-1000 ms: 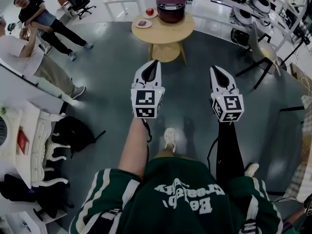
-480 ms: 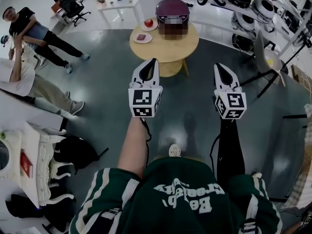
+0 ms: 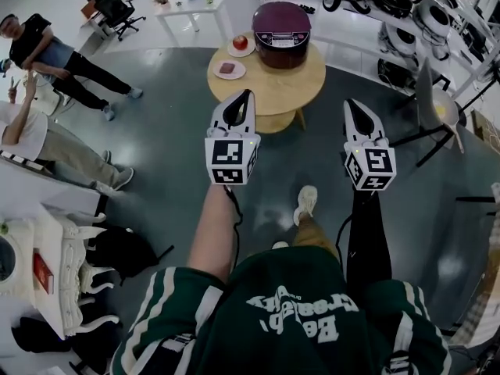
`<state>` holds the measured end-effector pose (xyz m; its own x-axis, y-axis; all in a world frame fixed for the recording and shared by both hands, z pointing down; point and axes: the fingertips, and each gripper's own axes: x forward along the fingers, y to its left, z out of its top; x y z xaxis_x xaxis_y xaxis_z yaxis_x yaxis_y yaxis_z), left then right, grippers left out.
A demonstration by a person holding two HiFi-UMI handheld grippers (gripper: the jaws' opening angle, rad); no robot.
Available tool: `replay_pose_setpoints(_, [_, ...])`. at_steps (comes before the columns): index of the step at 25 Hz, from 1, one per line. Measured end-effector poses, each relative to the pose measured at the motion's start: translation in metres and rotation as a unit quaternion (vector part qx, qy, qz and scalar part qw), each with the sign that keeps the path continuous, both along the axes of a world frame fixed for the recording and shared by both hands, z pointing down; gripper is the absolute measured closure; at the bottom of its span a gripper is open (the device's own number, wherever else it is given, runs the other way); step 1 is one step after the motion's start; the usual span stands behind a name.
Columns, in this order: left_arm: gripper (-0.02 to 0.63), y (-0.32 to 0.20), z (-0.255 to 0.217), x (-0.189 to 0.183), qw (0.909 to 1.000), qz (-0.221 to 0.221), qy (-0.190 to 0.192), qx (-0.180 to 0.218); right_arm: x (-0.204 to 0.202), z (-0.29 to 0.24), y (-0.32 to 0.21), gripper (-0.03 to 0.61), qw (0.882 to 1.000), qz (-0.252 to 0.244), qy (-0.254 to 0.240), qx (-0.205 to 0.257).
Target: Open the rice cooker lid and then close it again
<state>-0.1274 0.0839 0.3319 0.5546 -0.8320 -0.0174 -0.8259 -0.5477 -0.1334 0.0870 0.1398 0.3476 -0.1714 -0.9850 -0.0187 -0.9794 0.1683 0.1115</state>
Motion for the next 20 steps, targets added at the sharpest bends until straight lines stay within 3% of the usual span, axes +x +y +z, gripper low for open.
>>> replay_pose_setpoints(10, [0.618,-0.102,0.011,0.039,0.9999,-0.012,0.005,0.008,0.038,0.01,-0.105,0.574,1.0,-0.01,-0.002,0.016])
replay_pose_setpoints(20, [0.618,-0.244,0.015,0.091,0.9995,-0.03,-0.009,-0.002,0.075,0.017,-0.268,0.574,0.999,-0.049,-0.02,0.0])
